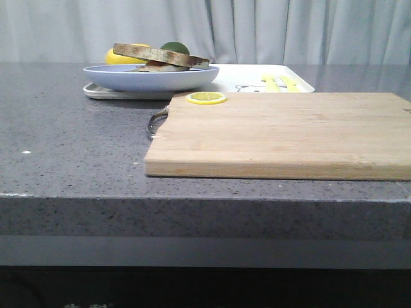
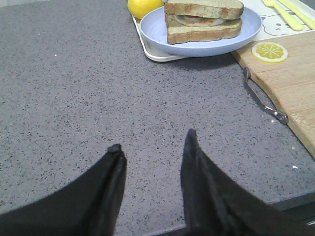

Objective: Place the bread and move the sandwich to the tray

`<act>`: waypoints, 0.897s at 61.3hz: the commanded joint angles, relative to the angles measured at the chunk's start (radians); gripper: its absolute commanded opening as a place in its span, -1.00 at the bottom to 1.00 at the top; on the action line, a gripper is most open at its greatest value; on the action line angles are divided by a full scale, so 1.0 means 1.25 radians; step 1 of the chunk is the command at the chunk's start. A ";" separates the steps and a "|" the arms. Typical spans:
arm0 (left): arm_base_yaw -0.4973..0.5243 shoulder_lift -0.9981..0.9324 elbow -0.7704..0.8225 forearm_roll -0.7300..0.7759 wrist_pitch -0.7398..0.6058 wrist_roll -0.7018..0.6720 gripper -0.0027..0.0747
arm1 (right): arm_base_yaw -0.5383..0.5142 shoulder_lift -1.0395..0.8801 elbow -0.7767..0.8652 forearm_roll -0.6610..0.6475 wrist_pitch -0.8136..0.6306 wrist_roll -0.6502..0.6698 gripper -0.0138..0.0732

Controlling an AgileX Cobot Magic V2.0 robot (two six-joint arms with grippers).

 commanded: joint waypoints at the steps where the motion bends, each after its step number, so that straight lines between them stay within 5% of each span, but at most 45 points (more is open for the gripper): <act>1: -0.005 0.003 -0.022 -0.002 -0.057 -0.012 -0.31 | -0.003 0.000 -0.018 0.012 -0.050 -0.003 -0.05; 16: -0.005 0.003 -0.022 -0.005 -0.057 -0.012 -0.98 | -0.003 0.000 -0.018 0.012 -0.044 -0.003 -0.86; 55: -0.013 -0.090 0.030 -0.005 -0.103 -0.012 -0.98 | -0.003 0.000 -0.018 0.012 -0.043 -0.003 -0.84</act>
